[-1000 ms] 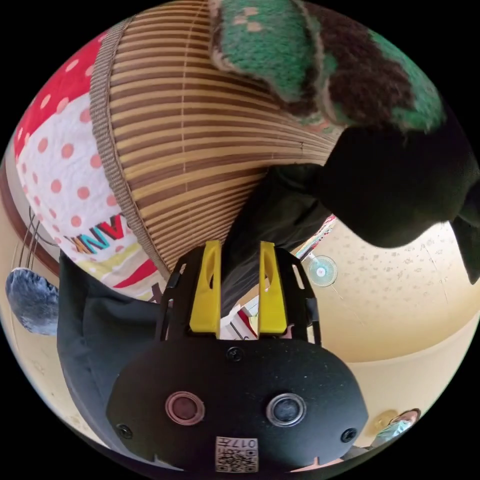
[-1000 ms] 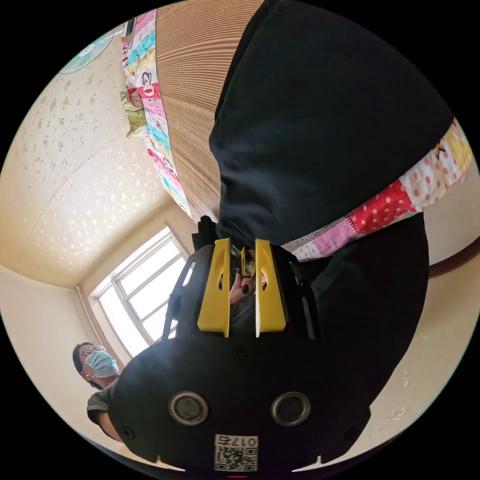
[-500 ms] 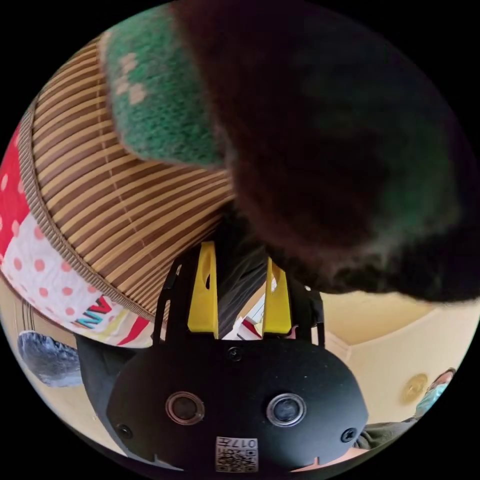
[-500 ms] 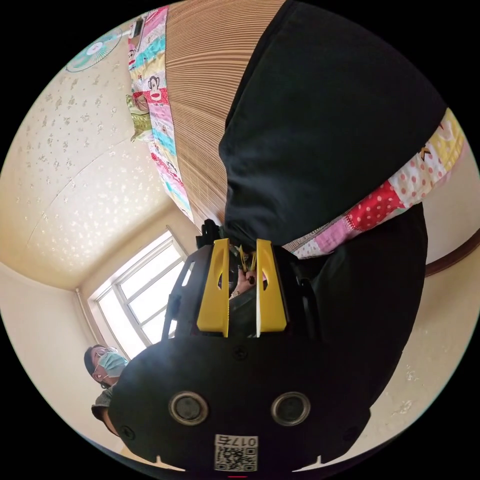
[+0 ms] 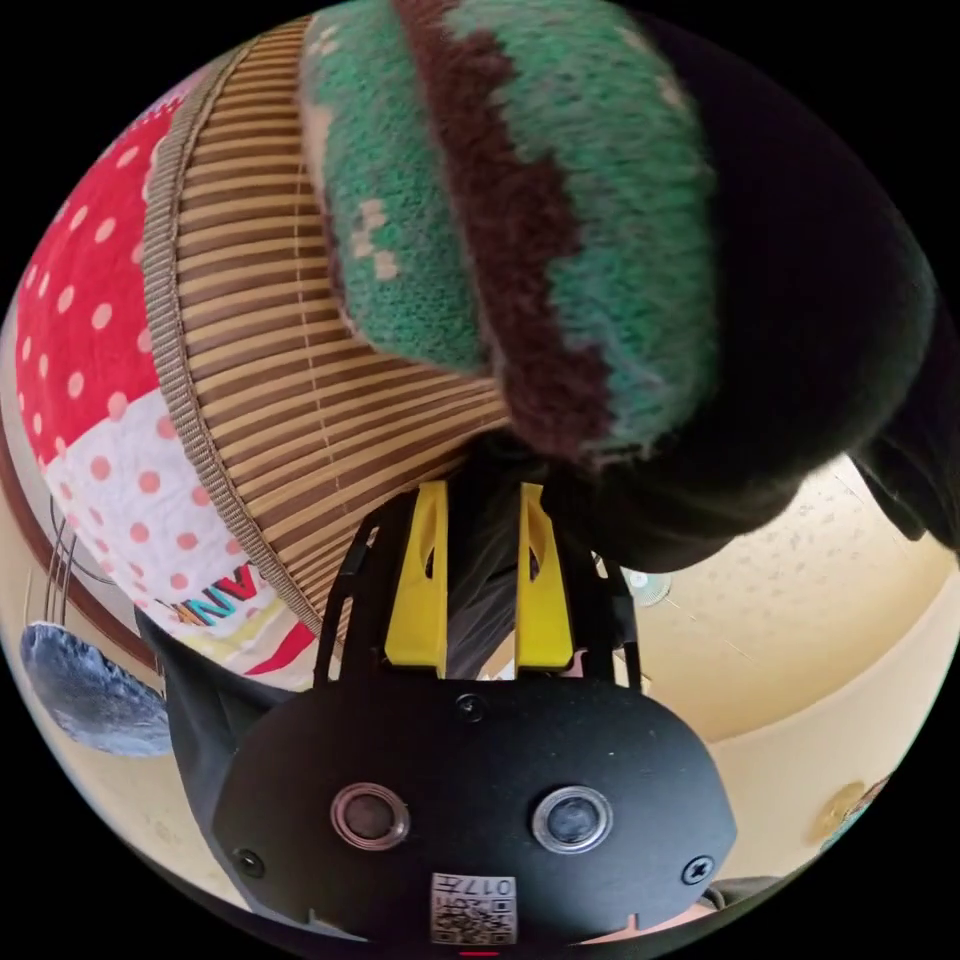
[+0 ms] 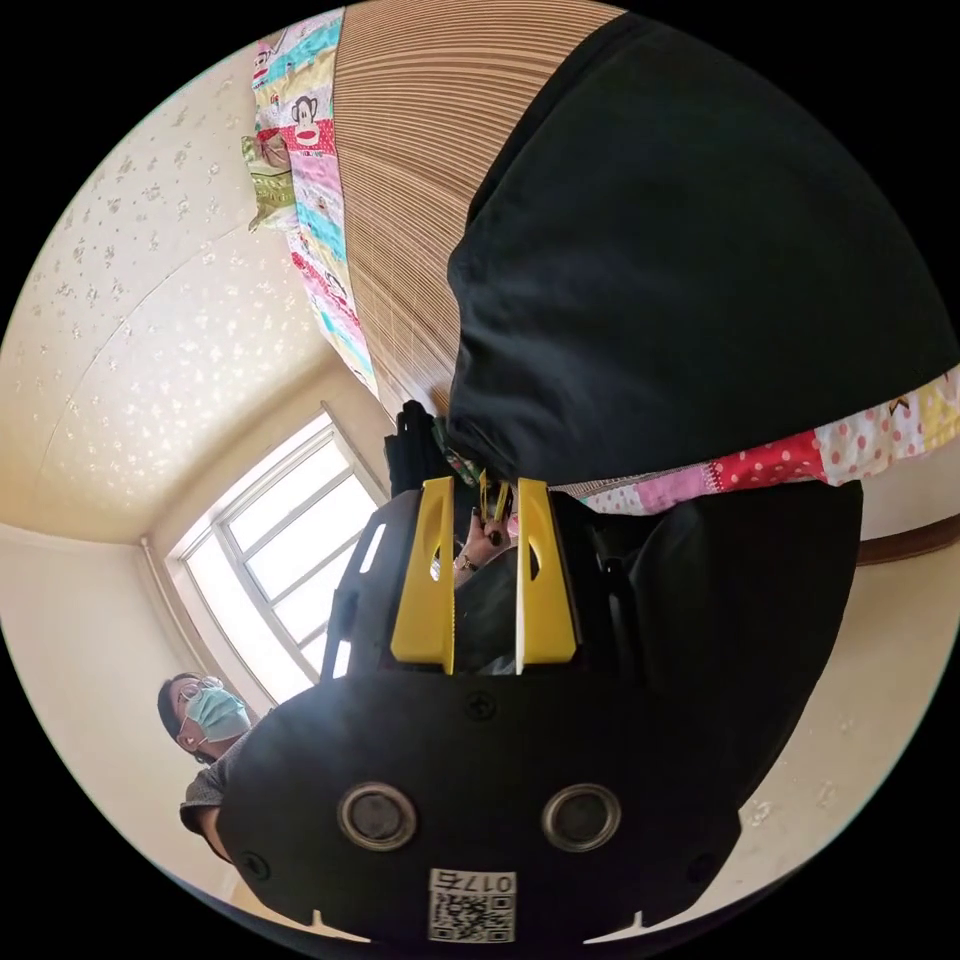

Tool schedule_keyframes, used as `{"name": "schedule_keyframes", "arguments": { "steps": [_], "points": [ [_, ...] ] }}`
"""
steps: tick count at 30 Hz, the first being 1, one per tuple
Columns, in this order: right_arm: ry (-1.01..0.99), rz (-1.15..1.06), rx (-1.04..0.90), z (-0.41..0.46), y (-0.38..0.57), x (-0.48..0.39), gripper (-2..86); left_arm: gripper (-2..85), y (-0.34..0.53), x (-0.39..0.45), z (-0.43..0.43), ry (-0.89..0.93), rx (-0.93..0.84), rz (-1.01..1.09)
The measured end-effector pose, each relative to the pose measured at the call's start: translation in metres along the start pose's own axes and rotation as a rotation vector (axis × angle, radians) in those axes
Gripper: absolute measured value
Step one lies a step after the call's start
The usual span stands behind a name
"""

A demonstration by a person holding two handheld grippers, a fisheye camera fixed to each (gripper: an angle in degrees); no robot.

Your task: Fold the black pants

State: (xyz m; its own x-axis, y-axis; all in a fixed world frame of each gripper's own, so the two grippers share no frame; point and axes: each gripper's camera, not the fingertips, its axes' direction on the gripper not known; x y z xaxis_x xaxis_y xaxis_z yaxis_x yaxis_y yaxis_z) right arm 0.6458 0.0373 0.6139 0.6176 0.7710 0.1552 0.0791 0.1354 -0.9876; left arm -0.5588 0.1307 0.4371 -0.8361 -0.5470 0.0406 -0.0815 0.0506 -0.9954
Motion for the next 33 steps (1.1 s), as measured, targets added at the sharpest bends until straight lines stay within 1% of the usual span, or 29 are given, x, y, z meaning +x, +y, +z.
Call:
{"name": "schedule_keyframes", "arguments": {
  "steps": [5,7,10,11,12,13,14,15,16,21,24,27,30,32,33],
  "points": [
    [0.029,-0.027,-0.056,-0.009,-0.022,0.005,9.9,9.4,0.006,-0.013,0.017,-0.012,0.058,0.024],
    [0.032,-0.023,-0.065,-0.014,-0.028,0.011,9.9,8.9,0.013,-0.028,0.02,0.035,0.085,0.012],
    [0.016,0.0,-0.075,-0.022,-0.041,0.026,9.9,6.6,0.016,-0.063,0.026,0.252,0.033,-0.031],
    [0.001,0.016,-0.075,-0.025,-0.046,0.033,9.8,5.9,0.016,-0.073,0.029,0.364,-0.018,-0.017],
    [-0.009,0.022,-0.073,-0.026,-0.049,0.036,9.7,5.4,0.017,-0.077,0.03,0.453,-0.077,0.037],
    [-0.031,0.026,-0.067,-0.028,-0.056,0.04,9.4,5.3,0.018,-0.075,0.031,0.485,-0.113,0.074],
    [-0.047,0.02,-0.066,-0.029,-0.064,0.041,9.0,5.1,0.024,-0.069,0.03,0.517,-0.179,0.156],
    [-0.05,0.016,-0.069,-0.029,-0.069,0.041,8.8,5.1,0.032,-0.06,0.03,0.526,-0.241,0.236],
    [-0.041,0.011,-0.082,-0.025,-0.079,0.04,8.1,5.1,0.037,-0.055,0.03,0.527,-0.273,0.273],
    [0.076,0.019,-0.157,0.014,-0.13,0.034,4.1,5.1,0.094,-0.005,0.047,0.557,-0.537,0.531],
    [0.081,0.035,-0.205,0.065,-0.164,0.031,2.1,5.0,0.131,0.029,0.058,0.565,-0.651,0.66],
    [0.057,0.055,-0.255,0.133,-0.186,0.025,1.1,4.9,0.166,0.063,0.065,0.579,-0.757,0.788],
    [0.017,-0.011,-0.29,0.187,-0.191,0.006,0.6,4.9,0.199,0.09,0.067,0.406,-0.818,0.911],
    [-0.14,-0.074,-0.501,0.231,-0.192,-0.008,0.5,4.9,0.217,0.103,0.065,0.386,-0.861,0.966],
    [-0.172,-0.086,-0.561,0.24,-0.191,-0.012,0.5,4.9,0.229,0.11,0.064,0.367,-0.882,1.005]
  ]
}}
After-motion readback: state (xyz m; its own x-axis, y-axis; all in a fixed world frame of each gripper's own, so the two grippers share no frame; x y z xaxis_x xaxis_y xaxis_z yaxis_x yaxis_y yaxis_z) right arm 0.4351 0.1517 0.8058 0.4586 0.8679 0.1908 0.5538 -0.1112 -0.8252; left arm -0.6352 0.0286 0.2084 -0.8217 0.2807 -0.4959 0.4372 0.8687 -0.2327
